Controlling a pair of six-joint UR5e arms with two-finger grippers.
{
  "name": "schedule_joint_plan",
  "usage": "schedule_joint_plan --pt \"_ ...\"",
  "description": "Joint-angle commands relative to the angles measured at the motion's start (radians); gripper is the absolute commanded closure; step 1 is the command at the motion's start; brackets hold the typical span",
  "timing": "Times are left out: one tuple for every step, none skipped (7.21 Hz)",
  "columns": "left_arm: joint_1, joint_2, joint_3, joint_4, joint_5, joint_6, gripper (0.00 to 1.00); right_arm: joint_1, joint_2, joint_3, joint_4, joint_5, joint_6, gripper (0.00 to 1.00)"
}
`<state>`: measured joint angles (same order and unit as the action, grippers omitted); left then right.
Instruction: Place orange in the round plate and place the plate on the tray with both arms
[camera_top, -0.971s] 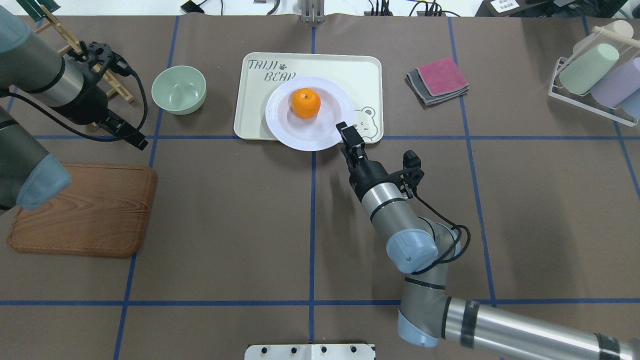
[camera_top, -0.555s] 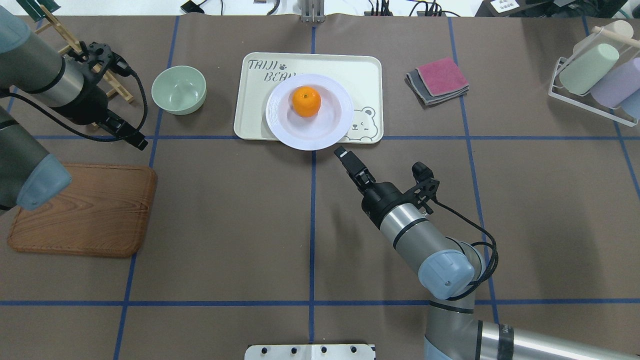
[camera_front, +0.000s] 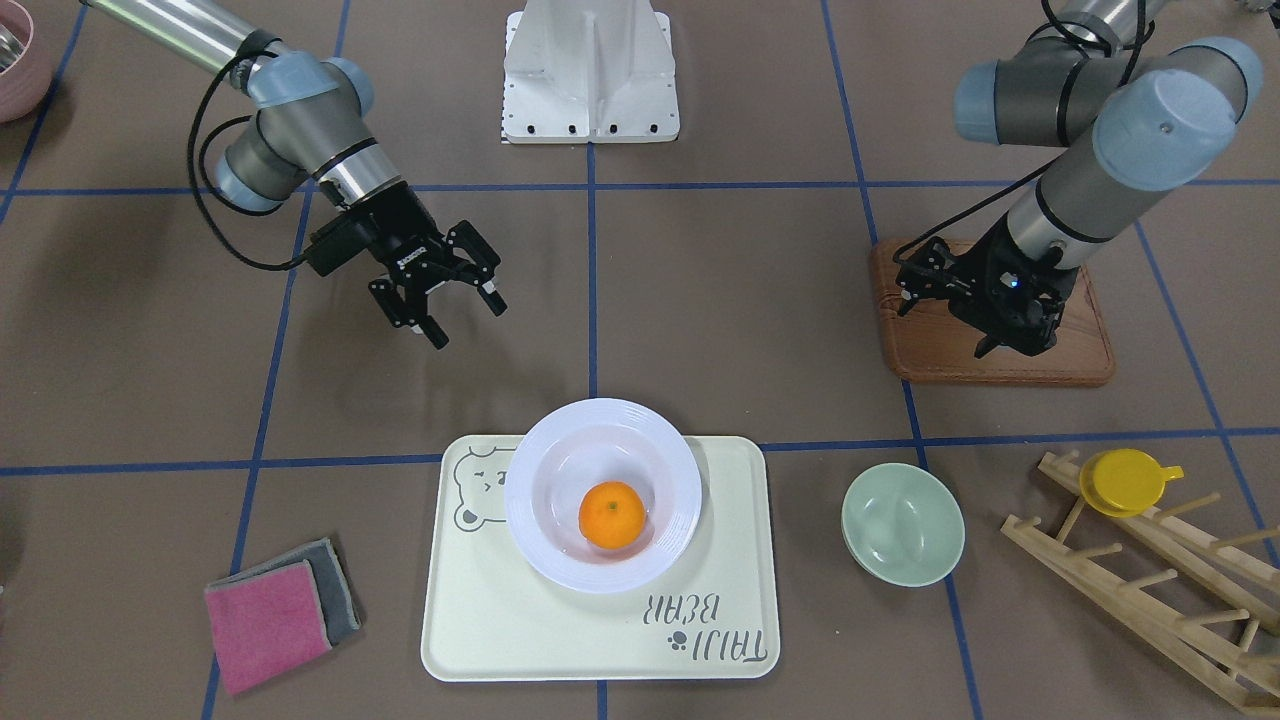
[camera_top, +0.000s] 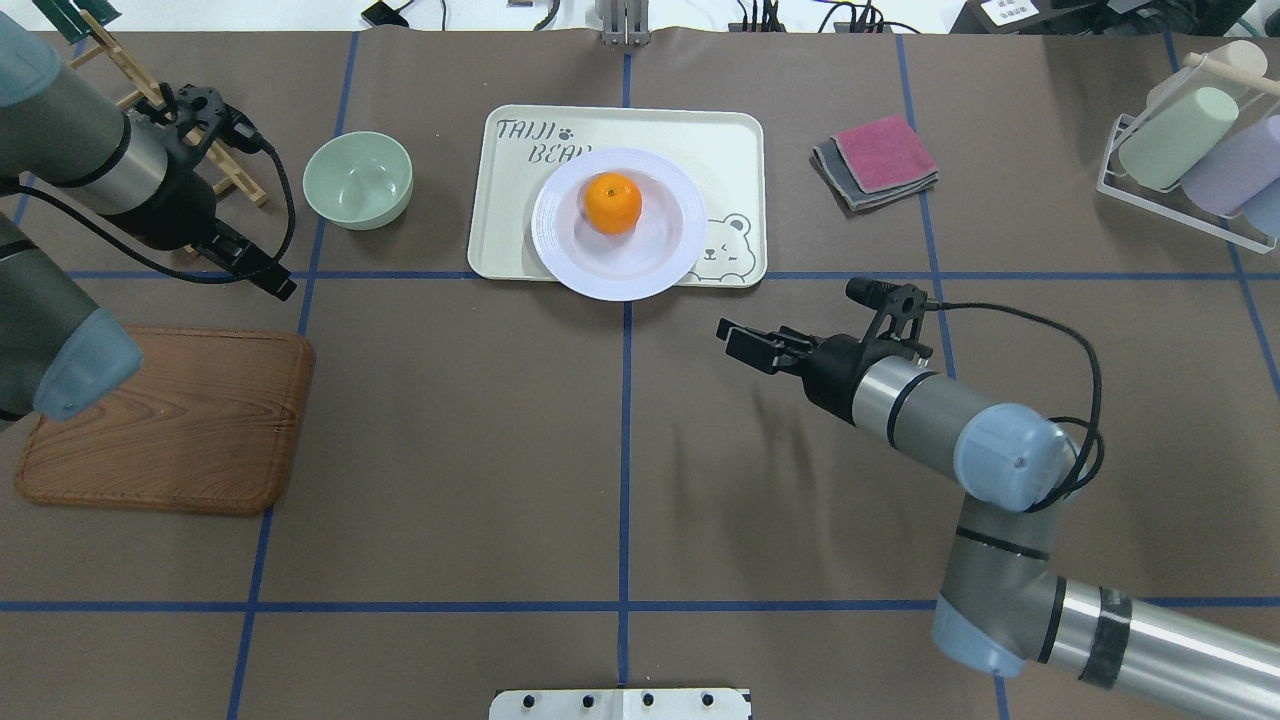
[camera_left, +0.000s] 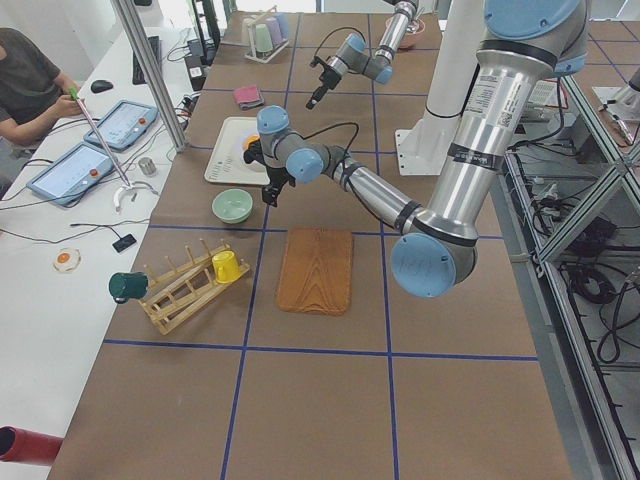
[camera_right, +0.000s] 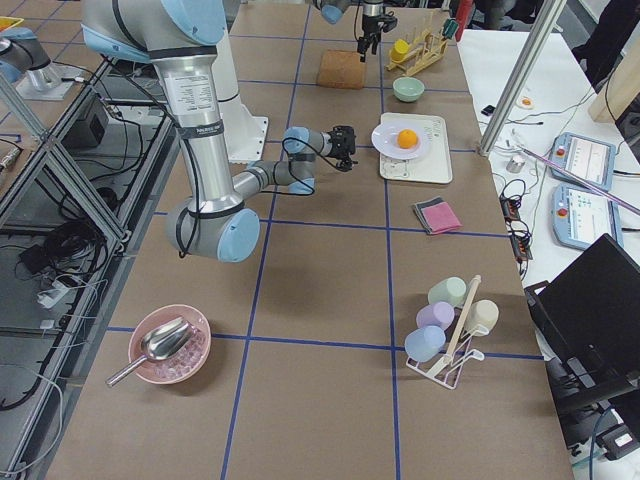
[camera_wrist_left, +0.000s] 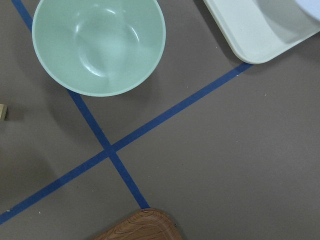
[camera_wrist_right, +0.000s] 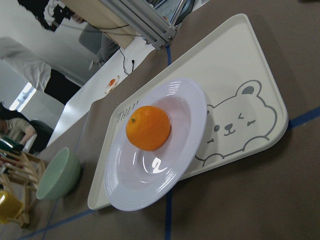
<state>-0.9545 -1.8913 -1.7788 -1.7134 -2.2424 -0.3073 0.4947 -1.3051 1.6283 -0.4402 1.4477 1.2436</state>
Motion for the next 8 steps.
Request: schedule_joint_plan --pt "-0.001 -0.002 -0.005 0.0 0.009 0.013 0.01 0.244 -0.08 0.068 -0.2 0.361 -0.379 0.01" --pt "-0.006 0.003 -0.016 0.001 0.015 0.019 0.01 0.362 -0.112 0.068 -0.301 0.482 -0.597 0.01" --pt "-0.044 0.011 -0.021 0.003 0.015 0.058 0.01 0.458 -0.137 0.071 -0.424 0.549 -0.8 0.01" --pt "-0.082 0.038 -0.028 0.003 0.015 0.119 0.01 0.546 -0.163 0.079 -0.534 0.607 -0.973 0.01" --pt "-0.12 0.063 -0.033 0.005 0.017 0.185 0.01 0.608 -0.184 0.093 -0.664 0.631 -1.136 0.01" --pt "-0.179 0.116 -0.034 0.006 0.015 0.294 0.01 0.669 -0.204 0.097 -0.784 0.632 -1.318 0.01" --pt "-0.231 0.15 -0.031 0.015 0.003 0.357 0.01 0.729 -0.239 0.099 -0.828 0.637 -1.407 0.01" --pt "-0.324 0.185 -0.024 0.052 -0.041 0.455 0.01 0.779 -0.276 0.094 -0.827 0.701 -1.444 0.01"
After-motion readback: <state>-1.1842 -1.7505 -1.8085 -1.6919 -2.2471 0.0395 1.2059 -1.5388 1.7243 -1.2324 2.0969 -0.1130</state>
